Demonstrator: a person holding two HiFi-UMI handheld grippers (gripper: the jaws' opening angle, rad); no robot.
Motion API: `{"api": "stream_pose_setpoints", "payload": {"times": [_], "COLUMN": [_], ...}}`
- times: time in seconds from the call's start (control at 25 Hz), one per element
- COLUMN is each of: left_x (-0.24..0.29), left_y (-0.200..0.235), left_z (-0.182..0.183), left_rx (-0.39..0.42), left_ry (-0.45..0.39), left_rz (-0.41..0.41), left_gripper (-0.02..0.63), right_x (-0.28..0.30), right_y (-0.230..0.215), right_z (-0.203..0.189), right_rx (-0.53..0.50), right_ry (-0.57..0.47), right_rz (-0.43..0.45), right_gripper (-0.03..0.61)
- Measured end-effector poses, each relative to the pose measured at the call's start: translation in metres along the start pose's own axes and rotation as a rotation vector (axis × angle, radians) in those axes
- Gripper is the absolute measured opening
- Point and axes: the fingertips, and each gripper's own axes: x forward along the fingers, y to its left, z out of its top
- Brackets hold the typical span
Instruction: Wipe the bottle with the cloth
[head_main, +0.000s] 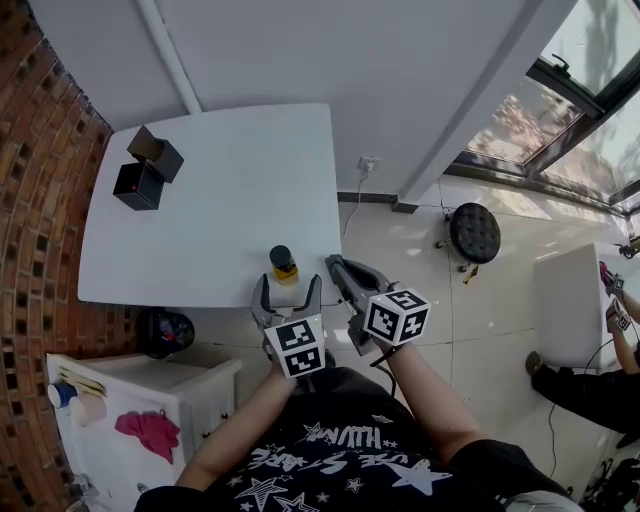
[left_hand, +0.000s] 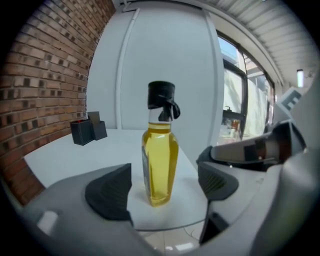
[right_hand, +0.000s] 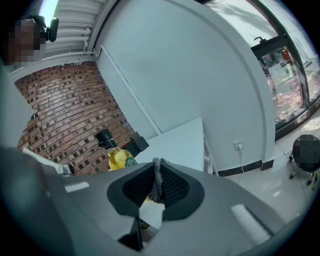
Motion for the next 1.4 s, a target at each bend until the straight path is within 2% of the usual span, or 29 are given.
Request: {"api": "stream_pose_setpoints", "payload": {"times": [0.16, 0.32, 0.4, 0.52, 0.64, 0.72, 0.92, 1.12, 1.24, 1.4], "left_x": [0.013, 0.018, 0.018, 0.017, 0.017, 0.016, 0.013, 0.010, 0.010, 0.006], "left_y": [0.002, 0.012, 0.016, 0.020, 0.018, 0.018, 0.017, 0.016, 0.014, 0.008], "left_z": [0.002, 0.004, 0.008, 0.012, 0.012, 0.011, 0.010, 0.009, 0.008, 0.008], "left_rx": [0.039, -0.014, -0.026, -0.010, -0.001, 0.007, 0.040, 0.086, 0.108, 0.127], "left_ry": [0.000, 0.007, -0.003, -0.015, -0.012, -0.012, -0.018, -0.042, -0.063, -0.085], "left_rz": [0.077, 0.155, 0.190, 0.215, 0.205, 0.192, 0.123, 0.009, -0.095, -0.293], "left_gripper": [0.405, 0.399, 0.369, 0.279, 0.268, 0.229, 0.222, 0.219, 0.216, 0.212], "right_x": [-0.008, -0.010, -0.010, -0.007, -0.002, 0.003, 0.013, 0.021, 0.025, 0.029], "right_y": [-0.004, -0.008, -0.009, -0.007, -0.005, -0.002, 0.008, 0.016, 0.022, 0.033], "right_z": [0.003, 0.007, 0.008, 0.010, 0.012, 0.013, 0.013, 0.011, 0.011, 0.013], "right_rx": [-0.006, -0.011, -0.009, -0.010, -0.013, -0.015, -0.019, -0.012, -0.017, -0.037], "right_ry": [0.006, 0.012, 0.015, 0.018, 0.019, 0.020, 0.024, 0.021, 0.019, 0.024], "right_rz": [0.011, 0.024, 0.029, 0.041, 0.054, 0.064, 0.088, 0.098, 0.112, 0.138], "right_gripper": [0.037, 0.037, 0.037, 0.037, 0.037, 0.037, 0.037, 0.037, 0.037, 0.037]}}
